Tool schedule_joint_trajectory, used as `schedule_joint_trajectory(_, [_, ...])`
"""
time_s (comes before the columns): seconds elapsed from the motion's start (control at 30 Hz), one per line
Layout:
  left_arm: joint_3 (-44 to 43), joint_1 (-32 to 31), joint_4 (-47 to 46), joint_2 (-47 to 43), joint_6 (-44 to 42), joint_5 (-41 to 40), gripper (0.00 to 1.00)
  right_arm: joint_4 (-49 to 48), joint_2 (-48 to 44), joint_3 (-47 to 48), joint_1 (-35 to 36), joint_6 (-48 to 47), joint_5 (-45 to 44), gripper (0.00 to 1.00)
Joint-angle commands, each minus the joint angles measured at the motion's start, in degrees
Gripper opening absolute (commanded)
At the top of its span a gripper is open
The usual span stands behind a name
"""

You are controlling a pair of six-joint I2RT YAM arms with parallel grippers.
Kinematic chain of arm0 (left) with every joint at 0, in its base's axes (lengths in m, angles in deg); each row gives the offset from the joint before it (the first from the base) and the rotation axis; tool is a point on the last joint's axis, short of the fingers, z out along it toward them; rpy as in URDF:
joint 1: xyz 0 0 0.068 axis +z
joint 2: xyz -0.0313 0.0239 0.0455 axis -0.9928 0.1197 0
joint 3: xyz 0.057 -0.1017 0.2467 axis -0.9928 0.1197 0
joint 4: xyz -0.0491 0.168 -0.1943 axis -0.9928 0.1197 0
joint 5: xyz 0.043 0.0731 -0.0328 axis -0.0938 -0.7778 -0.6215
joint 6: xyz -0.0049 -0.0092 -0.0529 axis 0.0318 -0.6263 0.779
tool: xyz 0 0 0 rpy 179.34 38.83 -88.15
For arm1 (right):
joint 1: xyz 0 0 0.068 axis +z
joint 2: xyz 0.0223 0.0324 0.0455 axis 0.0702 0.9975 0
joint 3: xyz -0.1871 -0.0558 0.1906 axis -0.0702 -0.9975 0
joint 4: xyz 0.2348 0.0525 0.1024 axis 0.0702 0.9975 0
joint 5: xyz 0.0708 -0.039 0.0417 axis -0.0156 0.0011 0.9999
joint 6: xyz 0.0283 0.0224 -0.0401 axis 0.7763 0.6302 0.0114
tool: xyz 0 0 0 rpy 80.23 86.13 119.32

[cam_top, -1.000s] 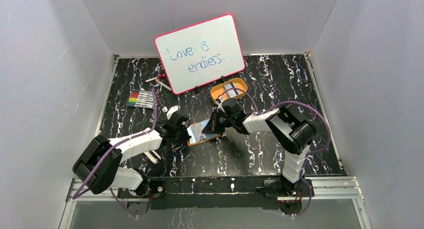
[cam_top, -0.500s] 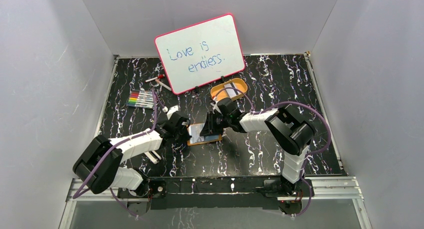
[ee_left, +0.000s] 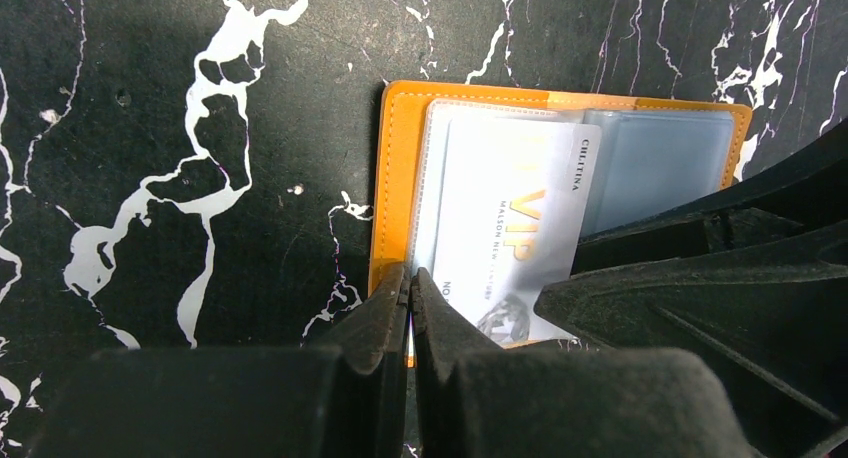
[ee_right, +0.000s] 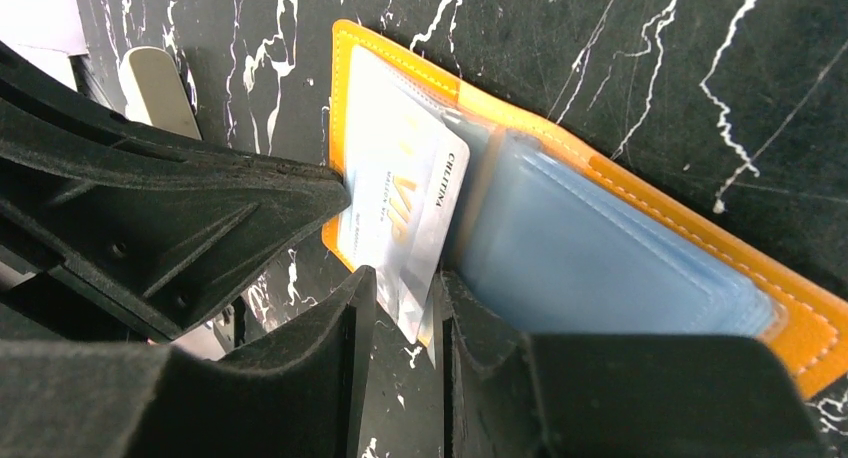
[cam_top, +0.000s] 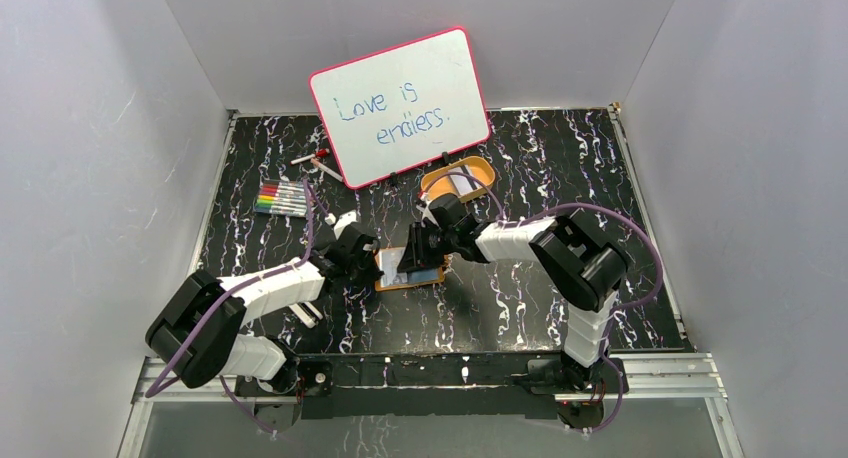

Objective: Put the credit cards into the card holder
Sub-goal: Insert the credit card into the card holder.

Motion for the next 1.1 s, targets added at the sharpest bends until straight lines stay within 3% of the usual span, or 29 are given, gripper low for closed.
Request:
schedule_joint_trajectory(0.0, [1.6, 0.2, 0.4, 0.1, 0.2, 1.2, 0.00, 0.6, 1.6, 3.4, 0.9, -1.3, 0.3, 0.36])
schedule_joint_trajectory(0.43, [1.7, 0.2, -0.1, -0.9, 0.6, 2.1, 0.00, 0.8, 2.8, 5.7, 2.3, -2.1, 1.3, 0.36])
schedule_joint_trajectory(0.9, [0.2, 0.2, 4.9, -9.7, 0.6, -1.4, 0.00, 3.0, -0.4, 3.9, 2.3, -0.8, -3.7, 0.41])
schedule_joint_trajectory(1.07, [0.1, 0.2, 5.7, -7.9, 0.9, -1.2, 0.00, 2.8, -0.3, 3.7, 2.3, -0.8, -3.5, 0.40])
